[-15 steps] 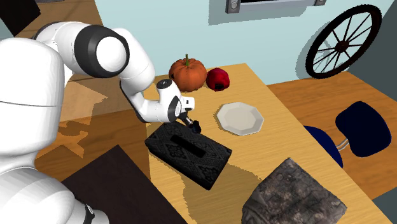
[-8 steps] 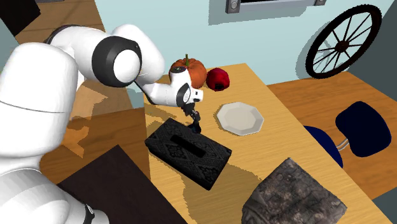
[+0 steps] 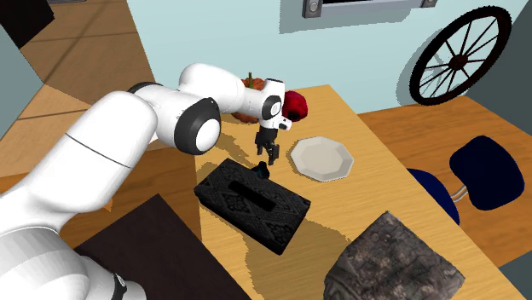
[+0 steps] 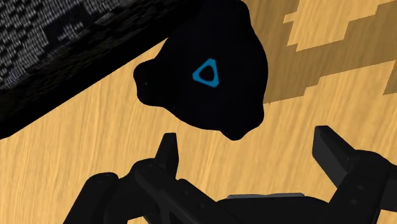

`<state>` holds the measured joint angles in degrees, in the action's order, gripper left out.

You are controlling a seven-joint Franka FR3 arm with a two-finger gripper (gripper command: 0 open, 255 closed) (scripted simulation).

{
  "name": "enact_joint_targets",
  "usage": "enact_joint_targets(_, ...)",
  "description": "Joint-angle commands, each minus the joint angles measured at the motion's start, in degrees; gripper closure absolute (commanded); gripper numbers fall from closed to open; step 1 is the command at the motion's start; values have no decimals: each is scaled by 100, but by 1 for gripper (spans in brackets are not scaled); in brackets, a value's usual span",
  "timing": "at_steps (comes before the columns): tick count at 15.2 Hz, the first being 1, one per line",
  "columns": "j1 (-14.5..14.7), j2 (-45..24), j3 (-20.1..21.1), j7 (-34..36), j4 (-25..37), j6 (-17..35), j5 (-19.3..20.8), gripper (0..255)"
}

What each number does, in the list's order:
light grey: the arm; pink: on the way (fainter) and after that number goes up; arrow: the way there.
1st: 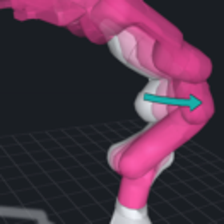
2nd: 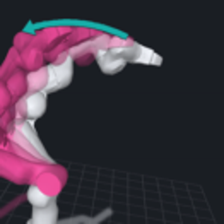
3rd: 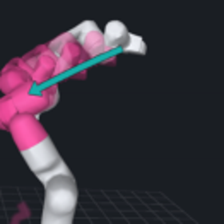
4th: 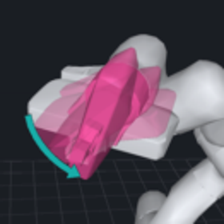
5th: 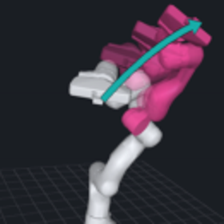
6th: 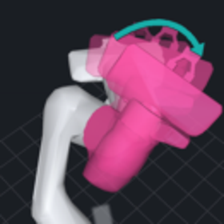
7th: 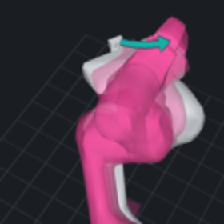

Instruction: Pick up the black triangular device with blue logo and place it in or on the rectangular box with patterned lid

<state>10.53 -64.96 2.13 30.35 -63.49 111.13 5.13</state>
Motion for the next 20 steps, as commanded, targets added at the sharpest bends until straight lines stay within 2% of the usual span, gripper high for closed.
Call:
enact_joint_targets(1,-7,-63,-1,3,-36,72,-2,0)
enact_joint_targets(11,-10,-107,-3,6,-81,160,1,0)
enact_joint_targets(12,-10,-107,-3,6,-81,160,1,255)
enact_joint_targets(20,-10,-106,-4,5,-83,161,1,255)
